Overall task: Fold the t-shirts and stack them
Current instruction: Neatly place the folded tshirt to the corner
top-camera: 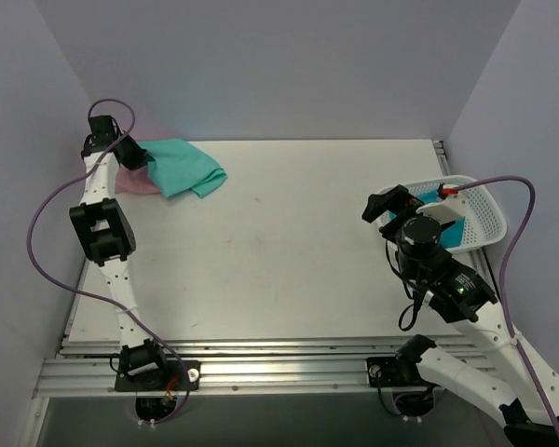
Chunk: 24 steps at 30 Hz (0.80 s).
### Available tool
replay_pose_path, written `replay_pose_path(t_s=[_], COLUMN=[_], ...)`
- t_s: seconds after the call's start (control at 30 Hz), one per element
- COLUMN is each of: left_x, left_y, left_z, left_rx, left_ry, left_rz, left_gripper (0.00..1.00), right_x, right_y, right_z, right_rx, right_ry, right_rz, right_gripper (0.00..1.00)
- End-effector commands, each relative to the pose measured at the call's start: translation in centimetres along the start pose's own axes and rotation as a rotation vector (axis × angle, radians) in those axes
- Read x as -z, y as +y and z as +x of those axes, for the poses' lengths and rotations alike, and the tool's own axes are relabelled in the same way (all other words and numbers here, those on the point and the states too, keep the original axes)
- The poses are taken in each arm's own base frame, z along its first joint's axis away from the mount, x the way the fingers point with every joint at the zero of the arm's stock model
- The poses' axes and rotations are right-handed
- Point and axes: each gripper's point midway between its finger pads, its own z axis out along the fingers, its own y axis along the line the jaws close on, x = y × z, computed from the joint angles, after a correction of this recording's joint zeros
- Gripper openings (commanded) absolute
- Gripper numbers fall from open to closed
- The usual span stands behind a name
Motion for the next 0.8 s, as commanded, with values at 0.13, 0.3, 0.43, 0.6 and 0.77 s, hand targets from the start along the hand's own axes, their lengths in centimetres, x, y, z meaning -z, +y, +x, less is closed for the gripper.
replay_pose_path(t_s=[0.13,0.3,0.43,0.6,0.77], left_x=[4.8,6.2,6.8,8.0,8.3], left_y=[-5.0,-7.4,-7.2,-5.4,-3.7], left_z=[-6.0,-7.7,-8.7,-10.4,-10.2], left_rx=[-0.009,-0.014,-0.008,0.041,0.064], left_ry=[-0.153,-0.194,-0.209,-0.242,-0.243], left_rz=[0.138,0.216,0.208,0.204,0.151], left_gripper=[0.02,0.02,0.02,0.02,0.02], right_x=[-0.2,-0.7,-0.9,-1.1,-1.5], right_y=[0.0,0.0,0.0,0.0,0.1], right_z=[1.0,1.9,2.2,2.5,3.2], right_rx=[0.033,0.047,0.052,0.064,0.076], right_ry=[0.022,0.035,0.038,0.041,0.056], right_rz=[-0.009,-0.003,0.0,0.0,-0.003], right_gripper=[0.99,0.99,0.99,0.99,0.99])
